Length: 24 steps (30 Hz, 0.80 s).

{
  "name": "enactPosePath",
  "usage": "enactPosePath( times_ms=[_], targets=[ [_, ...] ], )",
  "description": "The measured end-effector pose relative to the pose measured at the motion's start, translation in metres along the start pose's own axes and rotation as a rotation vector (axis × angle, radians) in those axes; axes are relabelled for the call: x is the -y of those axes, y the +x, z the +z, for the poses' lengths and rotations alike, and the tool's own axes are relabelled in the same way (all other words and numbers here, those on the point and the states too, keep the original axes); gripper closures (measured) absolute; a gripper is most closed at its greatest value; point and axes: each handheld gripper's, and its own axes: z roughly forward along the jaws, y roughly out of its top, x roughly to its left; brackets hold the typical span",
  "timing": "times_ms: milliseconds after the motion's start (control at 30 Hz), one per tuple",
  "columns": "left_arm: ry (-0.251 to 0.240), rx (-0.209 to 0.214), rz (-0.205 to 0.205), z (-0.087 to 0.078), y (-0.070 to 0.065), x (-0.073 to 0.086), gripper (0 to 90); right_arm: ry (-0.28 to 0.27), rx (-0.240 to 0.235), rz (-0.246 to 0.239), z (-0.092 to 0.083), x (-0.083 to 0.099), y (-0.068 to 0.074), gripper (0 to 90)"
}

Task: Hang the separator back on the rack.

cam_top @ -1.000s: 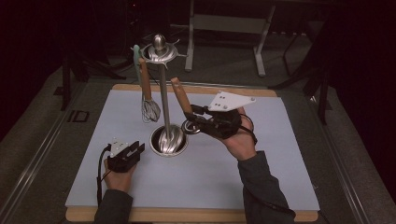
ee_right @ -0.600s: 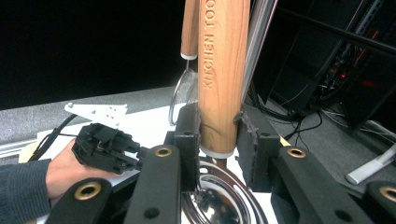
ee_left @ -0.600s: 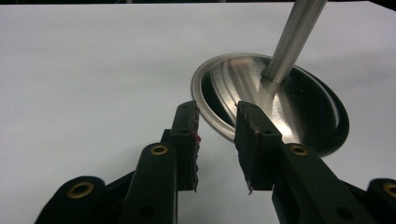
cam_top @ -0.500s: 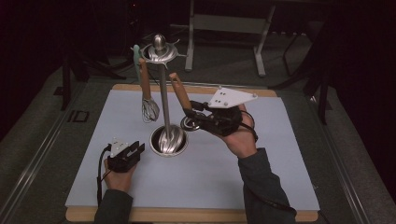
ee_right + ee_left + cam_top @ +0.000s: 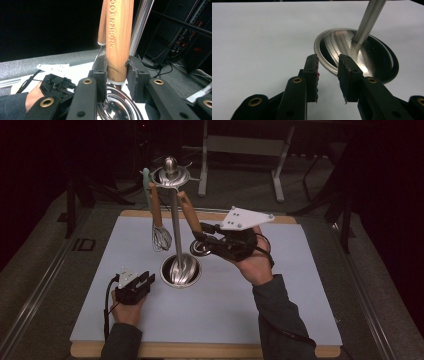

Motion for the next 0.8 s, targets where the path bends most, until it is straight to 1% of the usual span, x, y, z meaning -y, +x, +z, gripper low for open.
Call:
enactPosePath(
  times_ms=[67,233,333,800],
  targets=[
    [0.001,0.000,0.001,0.000,0.000,0.000,69.7,-0.005,0.001,-0.002,0.000,-0.001,-0.001,71.2],
    [0.001,-0.001,0.002,0.000,0.000,0.000,69.7,-0.015,-0.004,0.011,0.001,-0.004,-0.002,71.2],
    [0.001,0.000,0.001,0.000,0.000,0.000,69.7,-0.011,0.001,0.011,0.003,-0.006,-0.004,71.2],
    [0.000,0.001,0.000,0.000,0.000,0.000,69.7,0.001,-0.006,0.027,0.015,-0.007,-0.008,71.2]
  ],
)
